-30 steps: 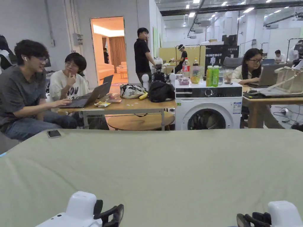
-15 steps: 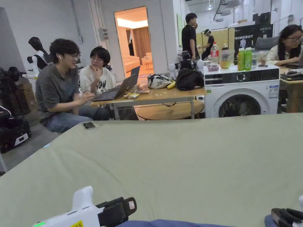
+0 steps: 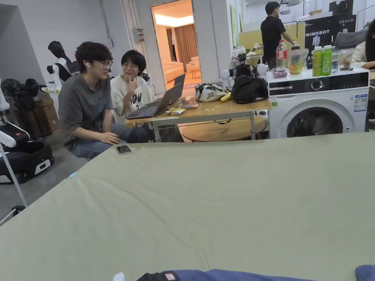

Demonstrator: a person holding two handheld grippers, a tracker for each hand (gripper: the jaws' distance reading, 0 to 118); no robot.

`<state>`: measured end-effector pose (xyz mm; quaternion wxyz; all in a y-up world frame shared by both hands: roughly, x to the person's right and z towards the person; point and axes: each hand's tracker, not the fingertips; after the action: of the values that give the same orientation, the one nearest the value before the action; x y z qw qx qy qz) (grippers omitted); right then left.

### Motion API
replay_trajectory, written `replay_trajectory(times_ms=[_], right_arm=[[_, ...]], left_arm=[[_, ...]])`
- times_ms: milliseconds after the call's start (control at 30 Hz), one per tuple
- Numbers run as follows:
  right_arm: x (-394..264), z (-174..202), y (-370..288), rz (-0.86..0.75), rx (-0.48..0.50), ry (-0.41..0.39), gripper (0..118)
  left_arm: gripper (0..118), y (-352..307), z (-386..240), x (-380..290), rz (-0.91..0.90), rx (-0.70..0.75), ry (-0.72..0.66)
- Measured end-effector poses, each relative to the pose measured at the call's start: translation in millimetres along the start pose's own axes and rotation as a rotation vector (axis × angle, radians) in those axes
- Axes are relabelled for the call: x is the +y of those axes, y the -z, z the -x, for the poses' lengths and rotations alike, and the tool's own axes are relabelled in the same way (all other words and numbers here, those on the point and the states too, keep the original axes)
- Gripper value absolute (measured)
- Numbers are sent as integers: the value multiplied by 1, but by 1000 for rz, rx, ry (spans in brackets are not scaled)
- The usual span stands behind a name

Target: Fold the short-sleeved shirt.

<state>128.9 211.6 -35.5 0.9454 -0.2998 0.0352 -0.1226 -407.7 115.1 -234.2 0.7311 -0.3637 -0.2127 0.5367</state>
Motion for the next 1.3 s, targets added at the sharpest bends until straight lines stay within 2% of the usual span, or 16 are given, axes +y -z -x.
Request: replay_trajectory(times_ms=[33, 67, 167, 233, 267, 500, 633, 767, 833, 967, 1000, 1067, 1100, 1200, 1233, 1300], right_arm=[[0, -2, 0, 4, 3, 14, 0], [0, -4, 0, 8, 6, 23, 0], [4, -3, -3, 3, -6, 19, 0], [8, -4, -4, -2, -2, 18, 0], [10, -5, -4, -6, 1, 17, 0], [21, -9, -7, -51, 37, 47, 0], [23, -10, -11, -75, 56, 81, 0], [18, -15, -20, -103, 59, 115, 0], [14, -19, -30, -114, 48, 136, 0], [5, -28, -47, -125, 2, 135, 0], [4, -31, -48, -122, -9, 131, 0], [-1, -38, -50, -116, -25, 145, 0], [-3, -43, -50, -112, -21, 166, 0], [-9, -51, -50, -109, 24, 213, 0], [-10, -51, -50, -110, 19, 214, 0], [-11, -49, -50, -115, 16, 224, 0]], left_arm=[[40, 10, 0, -5, 55, 65, -13], [24, 15, 0, -10, 78, 76, 30], [10, 3, -12, -16, -44, 34, 34], [9, -19, -24, -7, -149, 1, 44], [8, -29, -27, 1, -127, -18, 50], [8, -77, -140, -2, -265, 253, 612], [8, -24, -186, -56, -93, 222, 872], [8, 72, -170, -120, 209, 118, 855], [8, 114, -160, -146, 220, 224, 903], [8, 156, -152, -169, 358, 225, 836], [12, 158, -153, -170, 368, 202, 851], [51, 146, -159, -168, 341, 141, 851], [60, 136, -162, -164, 288, 93, 819], [59, 112, -161, -150, 200, 29, 737], [48, 109, -156, -149, 175, 41, 713], [4, 120, -146, -151, 202, 104, 694]])
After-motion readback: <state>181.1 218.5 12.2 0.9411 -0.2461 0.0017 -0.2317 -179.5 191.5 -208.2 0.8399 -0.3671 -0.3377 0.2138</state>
